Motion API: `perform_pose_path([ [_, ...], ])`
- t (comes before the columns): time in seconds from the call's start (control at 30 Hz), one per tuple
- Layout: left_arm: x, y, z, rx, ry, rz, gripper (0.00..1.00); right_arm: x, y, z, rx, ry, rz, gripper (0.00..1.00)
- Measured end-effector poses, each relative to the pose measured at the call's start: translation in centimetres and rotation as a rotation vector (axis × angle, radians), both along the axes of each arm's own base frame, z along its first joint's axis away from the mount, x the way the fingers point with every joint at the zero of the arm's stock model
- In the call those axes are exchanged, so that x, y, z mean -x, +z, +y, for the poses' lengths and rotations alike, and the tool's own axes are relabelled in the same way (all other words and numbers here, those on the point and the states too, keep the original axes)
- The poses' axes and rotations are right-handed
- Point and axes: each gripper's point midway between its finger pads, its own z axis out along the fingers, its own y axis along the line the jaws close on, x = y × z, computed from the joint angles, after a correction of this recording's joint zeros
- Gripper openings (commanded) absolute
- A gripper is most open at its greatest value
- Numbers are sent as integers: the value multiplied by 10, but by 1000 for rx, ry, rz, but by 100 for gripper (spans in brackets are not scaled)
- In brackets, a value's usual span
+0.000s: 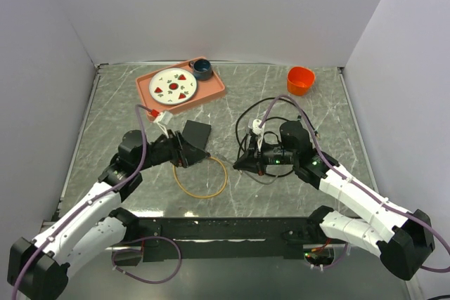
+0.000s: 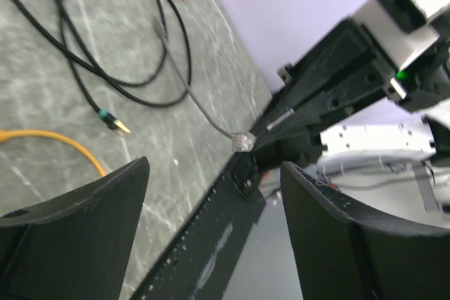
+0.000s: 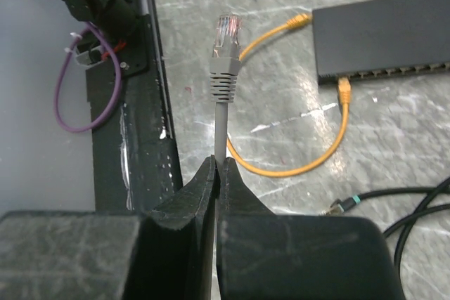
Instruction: Insert the plug into the switch port
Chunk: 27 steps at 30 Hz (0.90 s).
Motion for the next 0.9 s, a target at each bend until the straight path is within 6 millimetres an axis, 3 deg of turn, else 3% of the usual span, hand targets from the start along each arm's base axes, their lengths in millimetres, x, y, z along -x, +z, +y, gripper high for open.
perform_pose_path([
  [0.3,22,1,-35,-6,-132,5,70,3,6,3,-28,30,-8,0],
  [0.63,18,6,-43,10,-119,-8,49,5,8,4,-36,42,-10,0],
  [0.77,14,11,-44,15,-104,-18,44,6,8,4,-37,45,-9,0],
  [0.8,13,12,-44,15,-99,-20,41,6,8,4,-37,46,-8,0],
  [0.83,13,12,-44,15,-97,-20,28,6,8,4,-37,47,-8,0],
  [0.9,12,12,-44,17,-94,-17,13,6,8,4,-37,47,-8,0],
])
